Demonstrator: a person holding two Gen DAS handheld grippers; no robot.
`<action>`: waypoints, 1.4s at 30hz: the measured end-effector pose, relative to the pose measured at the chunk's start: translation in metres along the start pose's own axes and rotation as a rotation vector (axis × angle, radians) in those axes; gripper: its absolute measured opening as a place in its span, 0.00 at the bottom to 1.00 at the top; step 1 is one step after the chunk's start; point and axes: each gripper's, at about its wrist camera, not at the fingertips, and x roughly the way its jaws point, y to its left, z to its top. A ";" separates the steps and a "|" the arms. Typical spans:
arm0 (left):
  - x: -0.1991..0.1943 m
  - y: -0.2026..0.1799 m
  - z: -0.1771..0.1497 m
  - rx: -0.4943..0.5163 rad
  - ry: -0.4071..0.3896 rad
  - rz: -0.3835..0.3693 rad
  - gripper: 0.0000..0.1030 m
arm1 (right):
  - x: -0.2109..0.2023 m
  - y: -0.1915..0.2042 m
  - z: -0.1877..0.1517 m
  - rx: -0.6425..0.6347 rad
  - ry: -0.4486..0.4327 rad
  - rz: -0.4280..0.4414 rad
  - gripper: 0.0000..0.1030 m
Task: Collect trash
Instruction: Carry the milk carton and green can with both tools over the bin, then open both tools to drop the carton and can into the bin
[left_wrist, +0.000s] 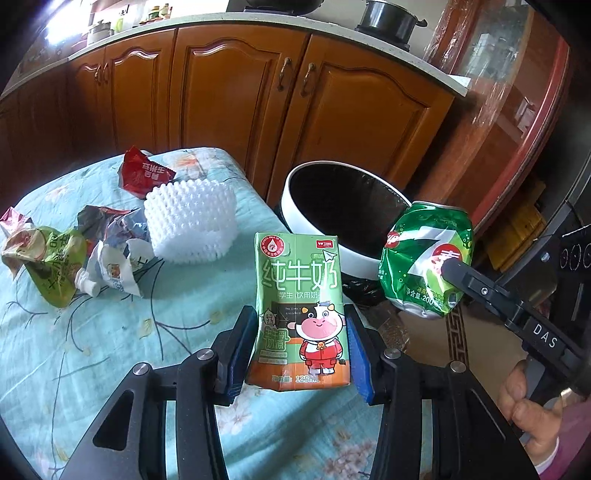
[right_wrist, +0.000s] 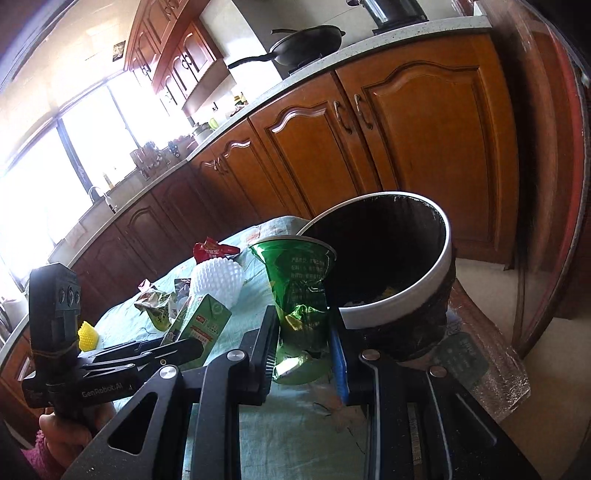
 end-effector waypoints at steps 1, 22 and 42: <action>0.002 -0.002 0.002 0.003 0.001 -0.001 0.44 | 0.000 -0.002 0.000 0.002 -0.001 -0.002 0.25; 0.064 -0.040 0.058 0.076 0.018 -0.016 0.44 | 0.014 -0.039 0.043 -0.005 -0.036 -0.110 0.25; 0.137 -0.050 0.096 0.069 0.081 -0.010 0.45 | 0.064 -0.064 0.070 -0.017 0.045 -0.180 0.25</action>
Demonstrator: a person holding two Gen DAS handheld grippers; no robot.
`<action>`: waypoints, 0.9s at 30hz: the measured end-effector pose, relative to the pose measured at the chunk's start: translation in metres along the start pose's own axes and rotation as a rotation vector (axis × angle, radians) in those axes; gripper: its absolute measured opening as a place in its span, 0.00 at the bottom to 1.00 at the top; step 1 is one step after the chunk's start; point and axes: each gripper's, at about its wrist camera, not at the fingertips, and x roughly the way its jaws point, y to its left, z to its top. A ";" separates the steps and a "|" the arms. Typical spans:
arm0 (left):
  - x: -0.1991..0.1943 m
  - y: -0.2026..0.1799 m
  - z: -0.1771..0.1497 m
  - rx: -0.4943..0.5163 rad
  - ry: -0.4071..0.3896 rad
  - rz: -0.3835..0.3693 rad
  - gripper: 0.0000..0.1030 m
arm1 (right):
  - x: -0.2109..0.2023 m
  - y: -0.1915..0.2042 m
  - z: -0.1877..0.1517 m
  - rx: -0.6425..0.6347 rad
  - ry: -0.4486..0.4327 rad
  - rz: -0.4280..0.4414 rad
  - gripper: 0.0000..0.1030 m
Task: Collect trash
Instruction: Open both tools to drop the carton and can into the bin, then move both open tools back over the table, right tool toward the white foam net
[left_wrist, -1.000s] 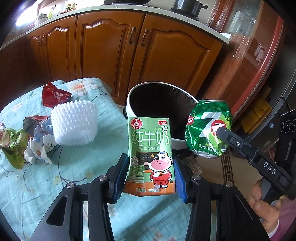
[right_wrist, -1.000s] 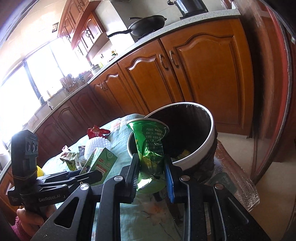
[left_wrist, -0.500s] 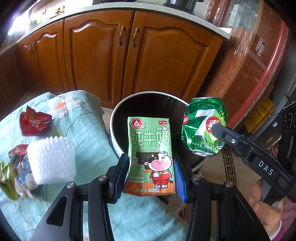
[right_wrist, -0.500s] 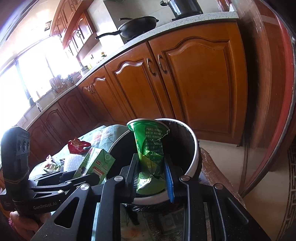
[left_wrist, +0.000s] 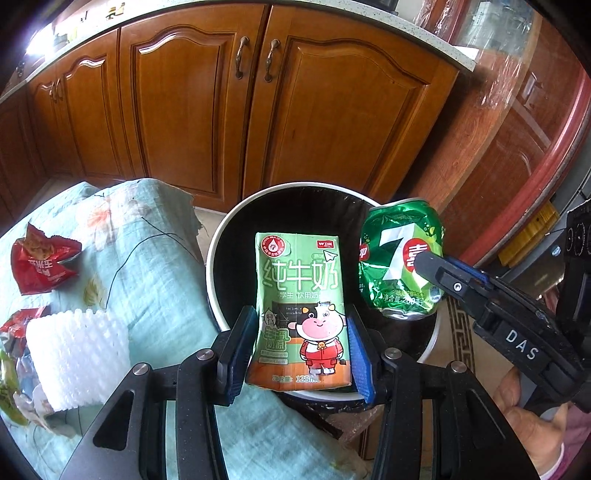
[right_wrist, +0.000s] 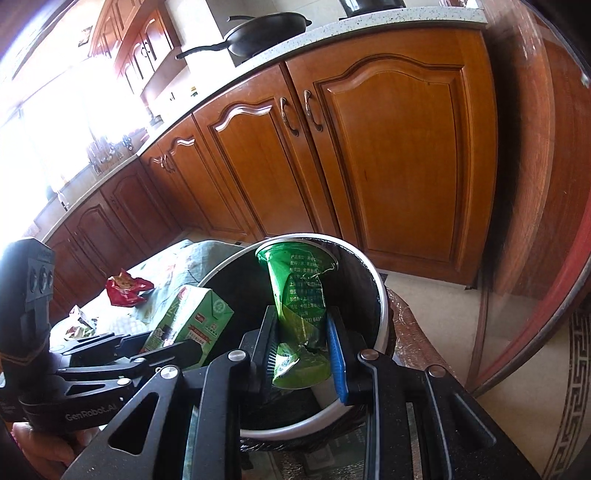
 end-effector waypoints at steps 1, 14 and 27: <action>0.001 0.000 -0.001 -0.003 0.002 -0.004 0.45 | 0.002 0.000 0.001 -0.001 0.004 -0.001 0.25; -0.055 0.032 -0.047 -0.078 -0.085 -0.004 0.67 | -0.019 -0.005 -0.012 0.101 -0.064 0.072 0.66; -0.128 0.090 -0.131 -0.245 -0.131 0.071 0.69 | -0.040 0.047 -0.055 0.096 -0.057 0.169 0.81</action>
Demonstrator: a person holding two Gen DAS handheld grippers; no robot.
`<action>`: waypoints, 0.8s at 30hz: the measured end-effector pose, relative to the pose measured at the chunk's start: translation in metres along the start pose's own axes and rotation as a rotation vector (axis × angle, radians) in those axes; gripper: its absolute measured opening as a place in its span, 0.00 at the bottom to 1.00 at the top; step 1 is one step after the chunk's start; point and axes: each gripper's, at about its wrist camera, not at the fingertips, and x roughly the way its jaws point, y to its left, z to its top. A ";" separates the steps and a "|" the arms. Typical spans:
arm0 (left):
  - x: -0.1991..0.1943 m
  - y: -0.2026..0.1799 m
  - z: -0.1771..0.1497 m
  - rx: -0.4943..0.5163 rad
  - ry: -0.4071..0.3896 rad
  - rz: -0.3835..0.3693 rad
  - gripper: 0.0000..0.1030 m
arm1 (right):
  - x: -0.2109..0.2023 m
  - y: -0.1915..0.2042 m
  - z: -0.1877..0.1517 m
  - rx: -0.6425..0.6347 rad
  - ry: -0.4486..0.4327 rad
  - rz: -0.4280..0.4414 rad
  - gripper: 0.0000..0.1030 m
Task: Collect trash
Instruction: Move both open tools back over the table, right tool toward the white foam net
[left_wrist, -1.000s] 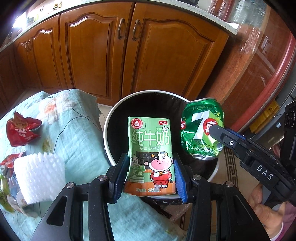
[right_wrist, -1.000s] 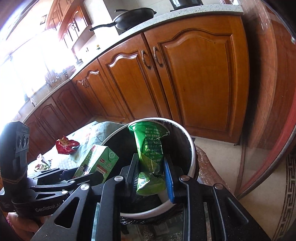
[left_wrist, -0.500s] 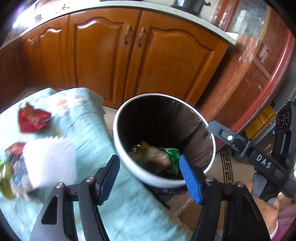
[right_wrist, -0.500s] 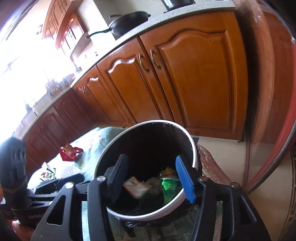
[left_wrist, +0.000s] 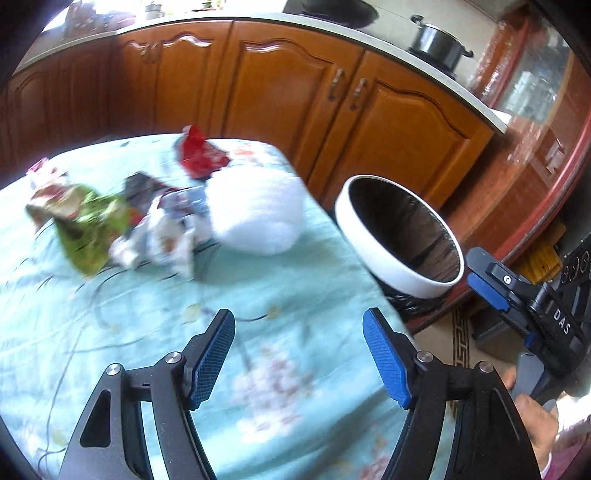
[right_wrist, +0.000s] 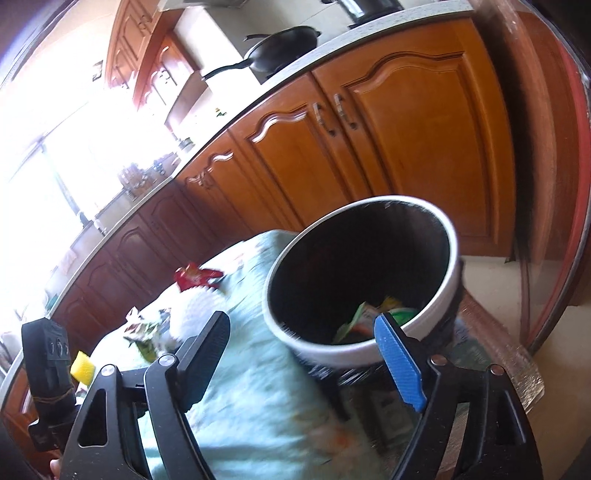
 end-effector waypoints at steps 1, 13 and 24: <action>-0.005 0.007 -0.003 -0.014 -0.003 0.009 0.69 | 0.000 0.007 -0.003 -0.014 0.004 -0.002 0.81; -0.055 0.067 -0.029 -0.138 -0.041 0.069 0.71 | 0.019 0.060 -0.032 -0.094 0.092 0.052 0.88; -0.051 0.081 -0.020 -0.135 -0.020 0.063 0.71 | 0.042 0.094 -0.038 -0.162 0.157 0.089 0.89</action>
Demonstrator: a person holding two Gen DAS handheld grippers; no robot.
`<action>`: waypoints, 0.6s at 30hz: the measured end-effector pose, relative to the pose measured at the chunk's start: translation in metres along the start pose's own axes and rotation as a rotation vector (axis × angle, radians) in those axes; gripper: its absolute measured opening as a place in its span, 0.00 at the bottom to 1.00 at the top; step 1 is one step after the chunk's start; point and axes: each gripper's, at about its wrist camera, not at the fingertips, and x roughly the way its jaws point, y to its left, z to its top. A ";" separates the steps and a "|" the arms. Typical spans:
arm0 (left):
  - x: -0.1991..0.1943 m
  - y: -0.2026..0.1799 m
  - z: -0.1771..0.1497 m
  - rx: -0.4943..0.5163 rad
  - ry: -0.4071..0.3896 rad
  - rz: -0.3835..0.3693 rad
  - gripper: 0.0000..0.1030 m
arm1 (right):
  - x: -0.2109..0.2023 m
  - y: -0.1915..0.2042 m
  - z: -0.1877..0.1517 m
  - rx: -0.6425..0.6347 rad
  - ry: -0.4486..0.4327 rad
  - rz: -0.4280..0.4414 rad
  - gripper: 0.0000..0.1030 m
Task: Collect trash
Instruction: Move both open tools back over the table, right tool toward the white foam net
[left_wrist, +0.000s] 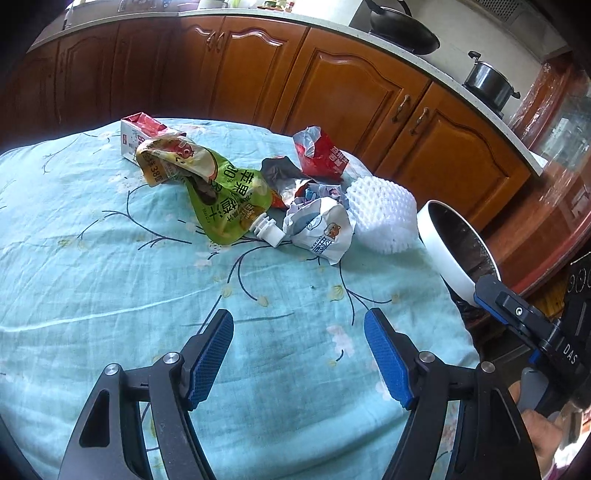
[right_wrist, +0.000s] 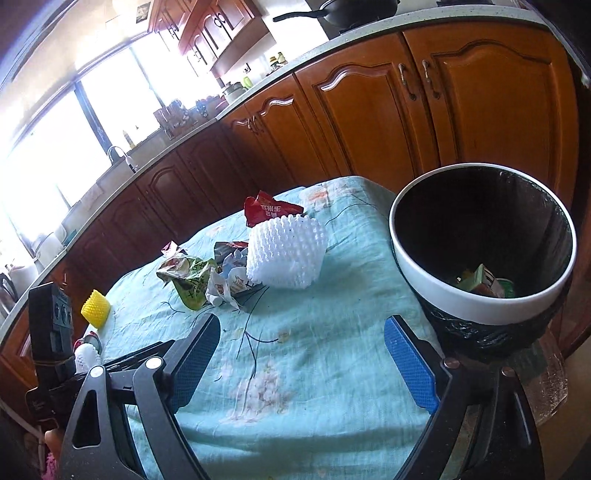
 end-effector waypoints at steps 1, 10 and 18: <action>0.003 0.001 0.001 -0.002 0.005 -0.003 0.71 | 0.002 0.001 0.002 -0.003 0.001 0.001 0.89; 0.020 0.000 0.021 0.010 0.002 -0.008 0.73 | 0.027 0.002 0.020 -0.005 0.032 0.017 0.80; 0.043 -0.010 0.048 0.052 -0.001 0.012 0.73 | 0.059 -0.005 0.041 0.019 0.065 0.033 0.68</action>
